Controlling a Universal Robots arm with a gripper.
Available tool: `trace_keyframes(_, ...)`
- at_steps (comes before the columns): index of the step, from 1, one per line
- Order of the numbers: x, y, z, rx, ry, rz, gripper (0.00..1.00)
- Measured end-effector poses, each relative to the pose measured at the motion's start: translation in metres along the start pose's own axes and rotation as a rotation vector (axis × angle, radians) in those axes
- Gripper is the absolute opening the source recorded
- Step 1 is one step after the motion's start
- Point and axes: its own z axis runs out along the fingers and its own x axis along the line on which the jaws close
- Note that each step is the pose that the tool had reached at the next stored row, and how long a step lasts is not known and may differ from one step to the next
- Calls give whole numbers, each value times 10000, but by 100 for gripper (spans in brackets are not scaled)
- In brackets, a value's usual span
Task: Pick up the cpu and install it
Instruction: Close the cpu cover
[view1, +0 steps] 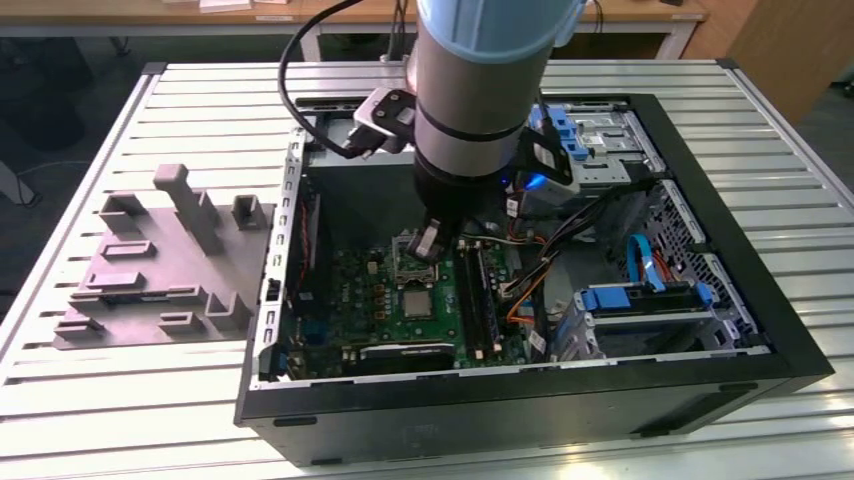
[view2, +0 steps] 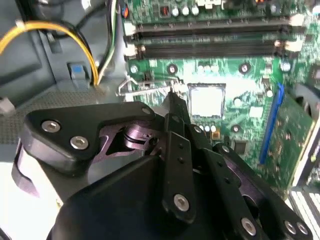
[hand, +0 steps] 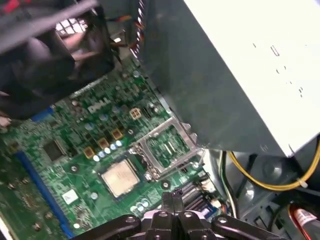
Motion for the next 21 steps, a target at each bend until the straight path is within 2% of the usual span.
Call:
trace_keyframes(5, -8, -16, 42, -188, -274, -2, 11)
trace_keyframes(7, -6, -18, 63, -223, -327, -2, 11)
trace_keyframes(21, -6, -20, 63, -228, -331, -3, 11)
